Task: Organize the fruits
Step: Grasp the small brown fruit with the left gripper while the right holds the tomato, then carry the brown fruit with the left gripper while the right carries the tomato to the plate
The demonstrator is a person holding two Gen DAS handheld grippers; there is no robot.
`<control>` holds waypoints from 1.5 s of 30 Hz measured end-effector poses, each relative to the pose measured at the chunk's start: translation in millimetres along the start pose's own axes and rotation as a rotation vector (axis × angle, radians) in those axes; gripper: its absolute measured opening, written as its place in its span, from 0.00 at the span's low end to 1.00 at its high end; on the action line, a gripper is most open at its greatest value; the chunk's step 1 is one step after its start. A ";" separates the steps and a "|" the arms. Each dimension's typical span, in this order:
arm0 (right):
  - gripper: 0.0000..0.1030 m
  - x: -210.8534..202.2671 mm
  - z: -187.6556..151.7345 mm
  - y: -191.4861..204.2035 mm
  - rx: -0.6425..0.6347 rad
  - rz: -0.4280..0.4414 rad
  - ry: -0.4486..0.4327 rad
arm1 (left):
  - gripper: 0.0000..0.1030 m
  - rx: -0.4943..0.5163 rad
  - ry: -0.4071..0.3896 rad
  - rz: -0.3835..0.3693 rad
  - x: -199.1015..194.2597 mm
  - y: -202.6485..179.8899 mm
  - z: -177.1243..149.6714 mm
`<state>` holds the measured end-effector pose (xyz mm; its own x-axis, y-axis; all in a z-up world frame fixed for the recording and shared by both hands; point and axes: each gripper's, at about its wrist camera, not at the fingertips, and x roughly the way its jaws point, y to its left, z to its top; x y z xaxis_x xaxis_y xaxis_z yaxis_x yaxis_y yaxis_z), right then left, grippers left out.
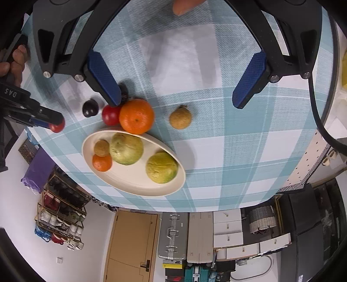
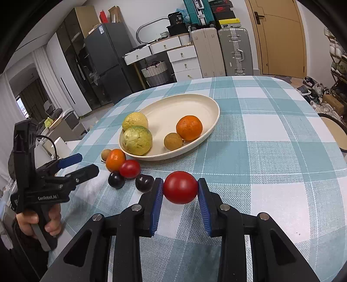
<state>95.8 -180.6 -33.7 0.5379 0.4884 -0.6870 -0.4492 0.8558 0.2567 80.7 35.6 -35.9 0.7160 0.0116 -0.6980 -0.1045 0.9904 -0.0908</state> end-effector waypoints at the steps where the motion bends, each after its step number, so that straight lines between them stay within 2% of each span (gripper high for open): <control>1: 0.32 -1.1 -0.2 -0.2 -0.002 -0.001 -0.003 | 0.99 -0.004 -0.002 0.012 0.7 2.7 1.3; 9: 0.32 -2.1 -0.9 -0.8 -0.006 0.001 -0.006 | 0.99 -0.045 0.006 0.071 12.1 21.9 13.2; 16: 0.32 -3.1 1.5 -1.4 -0.013 -0.005 -0.006 | 0.99 -0.033 0.053 0.102 29.3 26.2 17.5; 19: 0.32 -2.2 2.3 -1.2 -0.020 -0.011 0.000 | 0.92 -0.028 0.084 0.097 36.4 26.5 17.4; 21: 0.32 -1.2 2.5 -1.8 -0.022 -0.015 0.004 | 0.80 -0.028 0.097 0.089 40.3 26.7 17.5; 31: 0.32 1.6 2.5 -1.1 -0.031 -0.027 0.021 | 0.60 0.024 0.110 0.038 45.3 14.8 18.1; 35: 0.32 0.0 2.4 -1.6 -0.027 -0.030 0.017 | 0.46 0.050 0.118 0.024 46.9 9.9 16.7; 37: 0.32 -0.6 3.2 -1.4 -0.029 -0.033 0.014 | 0.43 0.067 0.116 0.026 46.9 7.0 15.9; 39: 0.32 -0.9 4.2 -1.9 -0.029 -0.036 0.011 | 0.31 0.077 0.112 0.015 46.5 4.8 16.1; 41: 0.32 -0.5 4.2 -2.3 -0.024 -0.034 0.012 | 0.24 0.085 0.108 0.007 45.4 3.0 15.7; 45: 0.32 -0.4 5.1 -1.9 -0.026 -0.030 0.013 | 0.23 0.109 0.092 -0.004 41.3 -1.6 15.3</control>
<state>100.1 -181.5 -30.4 0.5422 0.4599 -0.7032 -0.4516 0.8653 0.2177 121.0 36.6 -53.7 0.6491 0.0003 -0.7607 -0.0231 0.9995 -0.0194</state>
